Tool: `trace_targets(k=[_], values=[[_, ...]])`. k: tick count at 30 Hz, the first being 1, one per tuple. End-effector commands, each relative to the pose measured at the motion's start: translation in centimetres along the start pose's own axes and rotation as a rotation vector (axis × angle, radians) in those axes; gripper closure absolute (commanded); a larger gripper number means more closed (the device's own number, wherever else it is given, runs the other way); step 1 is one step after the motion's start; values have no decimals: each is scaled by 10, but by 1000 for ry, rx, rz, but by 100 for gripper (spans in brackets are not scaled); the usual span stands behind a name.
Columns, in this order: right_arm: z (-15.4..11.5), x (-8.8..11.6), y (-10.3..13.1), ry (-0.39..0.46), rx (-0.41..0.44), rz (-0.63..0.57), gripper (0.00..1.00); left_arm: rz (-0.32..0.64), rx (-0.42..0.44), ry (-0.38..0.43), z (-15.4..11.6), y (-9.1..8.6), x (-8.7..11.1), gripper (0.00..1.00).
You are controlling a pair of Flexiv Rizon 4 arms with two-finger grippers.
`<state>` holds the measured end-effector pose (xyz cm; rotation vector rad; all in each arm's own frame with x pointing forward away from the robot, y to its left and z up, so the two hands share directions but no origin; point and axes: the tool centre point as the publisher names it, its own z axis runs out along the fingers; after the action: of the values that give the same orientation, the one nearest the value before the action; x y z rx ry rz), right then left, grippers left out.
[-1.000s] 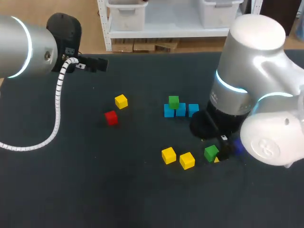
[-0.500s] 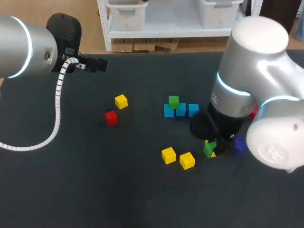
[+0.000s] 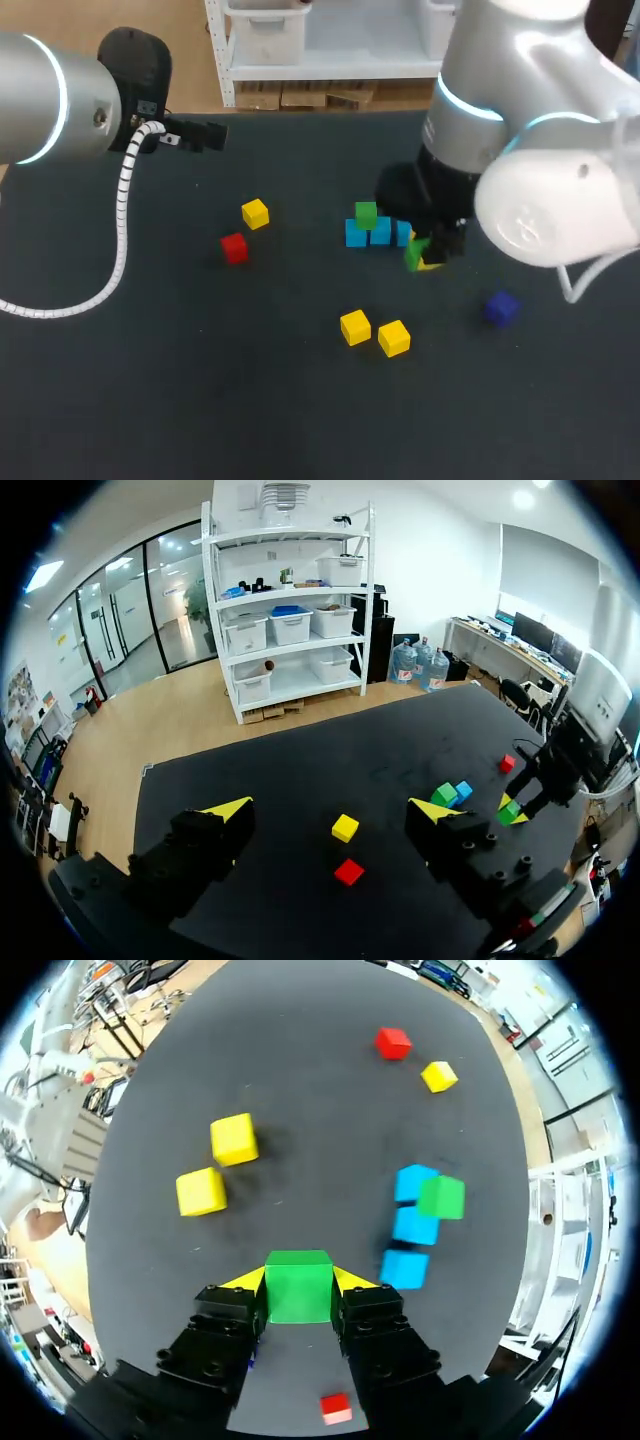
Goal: Place the blue cubes, place green cubes on the blue cubes, place the yellow cubes on the green cubes, then place the red cubes on the yellow cubes, and place purple cube on the red cubes.
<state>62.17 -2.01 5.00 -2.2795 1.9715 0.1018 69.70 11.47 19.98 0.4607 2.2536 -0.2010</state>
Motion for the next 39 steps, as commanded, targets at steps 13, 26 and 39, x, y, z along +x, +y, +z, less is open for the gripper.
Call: trace_targets(k=[13, 26, 39], values=[[25, -8, -63, 26, -46, 24, 100, 0, 3, 1, -1, 1, 0, 0], [25, -2, -73, 82, -28, 34, 100, 0, 3, 1, -1, 1, 0, 0], [25, 2, -73, 39, -47, 114, 100, 0, 3, 1, -1, 1, 0, 0]])
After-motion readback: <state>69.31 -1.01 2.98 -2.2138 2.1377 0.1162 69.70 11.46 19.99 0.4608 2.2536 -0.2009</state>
